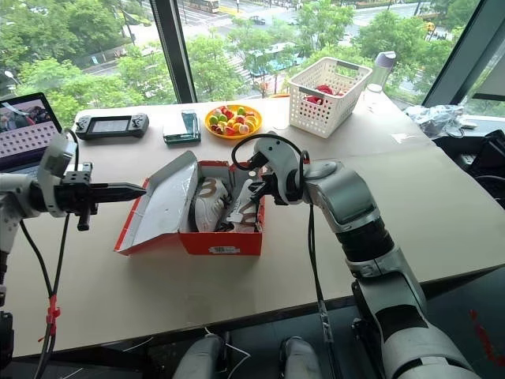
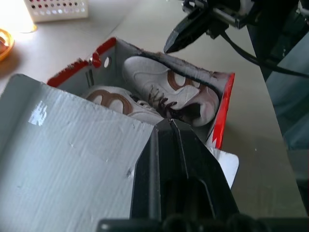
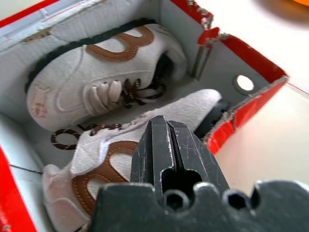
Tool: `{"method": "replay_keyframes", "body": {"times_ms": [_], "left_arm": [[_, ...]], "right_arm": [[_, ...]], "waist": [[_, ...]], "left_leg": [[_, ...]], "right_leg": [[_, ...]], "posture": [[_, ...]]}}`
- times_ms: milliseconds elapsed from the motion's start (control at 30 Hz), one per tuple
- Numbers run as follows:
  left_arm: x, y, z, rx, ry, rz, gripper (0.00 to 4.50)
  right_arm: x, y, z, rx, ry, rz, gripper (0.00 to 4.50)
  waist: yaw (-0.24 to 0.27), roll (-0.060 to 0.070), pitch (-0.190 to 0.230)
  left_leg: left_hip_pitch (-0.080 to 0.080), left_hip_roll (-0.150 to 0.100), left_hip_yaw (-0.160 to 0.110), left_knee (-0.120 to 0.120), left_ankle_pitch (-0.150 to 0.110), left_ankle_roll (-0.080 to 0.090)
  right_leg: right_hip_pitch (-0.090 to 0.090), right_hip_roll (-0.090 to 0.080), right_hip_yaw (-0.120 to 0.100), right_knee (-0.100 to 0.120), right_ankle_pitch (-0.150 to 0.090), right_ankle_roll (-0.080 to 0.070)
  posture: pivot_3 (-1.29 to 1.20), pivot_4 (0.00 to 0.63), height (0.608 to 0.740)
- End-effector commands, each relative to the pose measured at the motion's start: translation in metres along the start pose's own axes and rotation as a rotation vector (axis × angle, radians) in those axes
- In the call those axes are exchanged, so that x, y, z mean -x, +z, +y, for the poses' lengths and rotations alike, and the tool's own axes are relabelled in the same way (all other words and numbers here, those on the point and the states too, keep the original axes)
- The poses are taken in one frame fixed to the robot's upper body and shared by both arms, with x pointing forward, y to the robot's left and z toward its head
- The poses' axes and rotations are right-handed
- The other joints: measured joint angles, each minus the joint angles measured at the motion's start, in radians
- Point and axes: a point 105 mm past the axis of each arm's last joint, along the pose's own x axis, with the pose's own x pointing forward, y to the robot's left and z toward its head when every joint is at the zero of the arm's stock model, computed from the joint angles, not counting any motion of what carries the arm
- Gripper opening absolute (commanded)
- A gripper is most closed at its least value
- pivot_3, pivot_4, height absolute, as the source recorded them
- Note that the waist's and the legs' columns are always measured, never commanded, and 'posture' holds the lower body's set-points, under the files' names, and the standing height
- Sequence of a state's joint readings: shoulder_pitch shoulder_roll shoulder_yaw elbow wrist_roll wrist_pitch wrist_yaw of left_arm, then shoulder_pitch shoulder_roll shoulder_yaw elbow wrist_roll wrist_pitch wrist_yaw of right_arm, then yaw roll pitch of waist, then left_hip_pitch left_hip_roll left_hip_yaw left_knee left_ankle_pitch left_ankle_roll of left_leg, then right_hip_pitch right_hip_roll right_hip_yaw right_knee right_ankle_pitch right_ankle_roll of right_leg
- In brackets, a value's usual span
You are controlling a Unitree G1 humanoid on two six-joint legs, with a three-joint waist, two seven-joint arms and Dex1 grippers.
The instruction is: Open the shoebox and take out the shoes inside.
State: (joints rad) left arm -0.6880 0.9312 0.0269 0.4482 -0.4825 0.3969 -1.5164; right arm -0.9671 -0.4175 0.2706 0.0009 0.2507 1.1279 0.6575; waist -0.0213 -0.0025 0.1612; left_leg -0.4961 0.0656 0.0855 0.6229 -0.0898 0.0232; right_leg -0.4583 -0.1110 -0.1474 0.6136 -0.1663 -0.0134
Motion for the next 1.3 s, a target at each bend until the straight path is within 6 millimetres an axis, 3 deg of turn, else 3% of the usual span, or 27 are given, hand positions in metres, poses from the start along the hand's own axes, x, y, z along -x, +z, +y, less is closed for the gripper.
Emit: {"method": "replay_keyframes", "body": {"times_ms": [33,200,367,700,867,1033,1300], "left_arm": [[0.003,0.014,0.005,-0.092,-0.003,0.002,0.0],[-0.003,0.008,0.008,-0.094,-0.021,0.006,0.0],[-0.008,0.007,0.007,-0.099,-0.037,0.002,0.0],[-0.014,0.001,0.006,-0.094,-0.038,-0.003,0.0],[-0.015,-0.002,0.005,-0.087,-0.037,-0.005,0.0],[-0.015,-0.003,0.005,-0.089,-0.028,-0.007,0.0],[-0.013,-0.004,0.004,-0.088,-0.012,-0.008,0.0]], "right_arm": [[0.006,0.01,0.001,0.047,-0.034,-0.016,1.11],[0.005,0.013,0.011,0.059,-0.018,-0.014,2.84],[-0.004,0.004,0.001,0.053,-0.071,0.038,4.48],[-0.028,-0.005,-0.012,0.024,-0.063,0.082,4.48],[-0.029,0.019,-0.018,0.098,-0.084,0.036,4.48],[-0.03,0.026,-0.021,0.116,-0.085,0.026,4.48],[-0.049,-0.019,-0.01,0.048,0.0,0.136,4.48]], "waist": [[0.002,-0.002,0.001],[0.01,-0.002,0.001],[0.01,-0.002,0.001],[0.009,-0.002,0.001],[0.01,-0.002,0.001],[0.01,-0.002,0.001],[0.005,-0.002,0.001]], "left_leg": [[-0.001,0.0,0.0,0.0,-0.001,0.002],[-0.001,0.001,0.003,0.0,-0.007,0.005],[-0.001,0.001,0.007,0.002,-0.007,0.004],[0.004,0.002,0.004,0.004,-0.009,0.001],[0.004,0.002,0.005,0.004,-0.009,0.001],[0.004,0.001,0.005,0.004,-0.009,0.001],[0.005,0.002,0.007,0.004,-0.009,0.002]], "right_leg": [[-0.001,0.0,0.001,-0.001,0.0,0.0],[-0.003,0.003,0.004,0.001,0.0,0.007],[-0.003,0.003,0.004,0.006,-0.002,0.006],[-0.003,-0.001,0.005,0.011,-0.006,-0.001],[-0.003,-0.002,0.005,0.011,-0.006,-0.001],[-0.003,-0.001,0.005,0.011,-0.006,-0.001],[-0.002,0.002,0.008,0.013,-0.003,0.005]], "posture": [[0.0,0.15,0.74],[0.0,0.15,0.74],[0.0,0.15,0.74],[0.0,0.15,0.74],[0.0,0.15,0.74],[0.0,0.15,0.74],[0.0,0.15,0.74]]}}
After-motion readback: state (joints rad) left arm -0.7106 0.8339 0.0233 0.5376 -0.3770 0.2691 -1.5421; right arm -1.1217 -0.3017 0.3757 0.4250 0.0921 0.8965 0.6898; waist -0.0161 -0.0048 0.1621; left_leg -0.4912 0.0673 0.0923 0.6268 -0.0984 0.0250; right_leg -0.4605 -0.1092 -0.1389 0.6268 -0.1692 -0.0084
